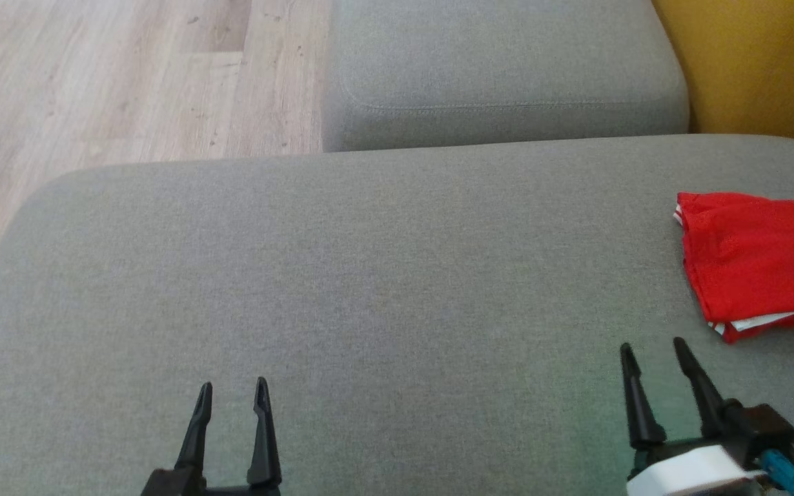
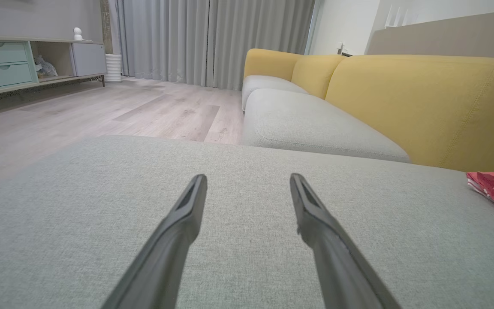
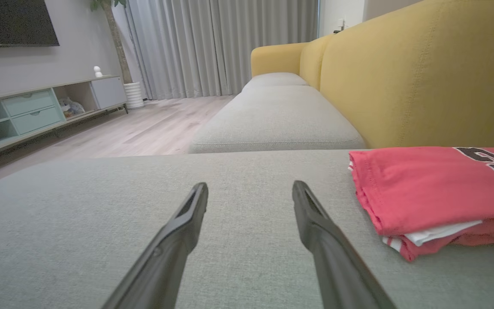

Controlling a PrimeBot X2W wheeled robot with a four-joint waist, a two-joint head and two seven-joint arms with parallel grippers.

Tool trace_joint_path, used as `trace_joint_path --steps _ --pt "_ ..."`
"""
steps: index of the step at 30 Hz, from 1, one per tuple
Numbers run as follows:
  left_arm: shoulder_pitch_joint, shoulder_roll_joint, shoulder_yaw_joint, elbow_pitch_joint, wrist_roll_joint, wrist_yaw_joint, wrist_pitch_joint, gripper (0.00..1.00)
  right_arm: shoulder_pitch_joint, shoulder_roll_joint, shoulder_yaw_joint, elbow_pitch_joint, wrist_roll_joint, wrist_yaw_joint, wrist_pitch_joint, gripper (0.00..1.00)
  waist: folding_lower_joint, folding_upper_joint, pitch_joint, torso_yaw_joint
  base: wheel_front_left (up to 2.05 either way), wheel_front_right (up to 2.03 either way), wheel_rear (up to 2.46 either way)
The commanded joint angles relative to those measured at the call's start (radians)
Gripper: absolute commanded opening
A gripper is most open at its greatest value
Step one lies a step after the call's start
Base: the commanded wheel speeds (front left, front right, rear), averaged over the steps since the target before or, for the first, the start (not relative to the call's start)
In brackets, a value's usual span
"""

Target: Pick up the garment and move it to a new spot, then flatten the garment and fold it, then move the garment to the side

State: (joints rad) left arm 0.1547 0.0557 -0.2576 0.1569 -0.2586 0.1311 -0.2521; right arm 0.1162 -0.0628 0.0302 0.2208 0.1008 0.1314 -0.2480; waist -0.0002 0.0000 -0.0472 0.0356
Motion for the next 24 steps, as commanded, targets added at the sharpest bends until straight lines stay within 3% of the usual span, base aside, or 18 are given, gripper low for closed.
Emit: trace_joint_path --steps 1,18,19,24 --pt "-0.030 -0.005 0.039 -0.026 0.000 0.001 -0.010 1.00 -0.028 0.001 0.037 -0.041 -0.005 -0.001 -0.014 1.00 0.0002 0.0000 -0.009 0.001 0.00 0.00 0.00" --pt "-0.020 -0.005 0.106 0.050 0.085 -0.004 -0.010 1.00 -0.023 0.012 0.091 -0.028 0.010 -0.001 -0.014 1.00 0.0002 0.0000 -0.064 -0.034 0.00 0.00 0.00" --pt "0.015 0.000 0.069 0.080 0.079 -0.001 0.000 0.00 0.018 0.016 0.065 0.003 0.005 0.000 0.000 0.00 0.0002 0.0000 -0.063 -0.033 0.00 0.00 0.00" --pt "0.034 0.000 0.065 0.144 0.076 -0.001 0.005 0.00 0.043 0.016 0.065 0.070 0.006 0.000 0.002 0.00 0.0004 0.0000 -0.063 -0.034 0.00 0.00 0.00"
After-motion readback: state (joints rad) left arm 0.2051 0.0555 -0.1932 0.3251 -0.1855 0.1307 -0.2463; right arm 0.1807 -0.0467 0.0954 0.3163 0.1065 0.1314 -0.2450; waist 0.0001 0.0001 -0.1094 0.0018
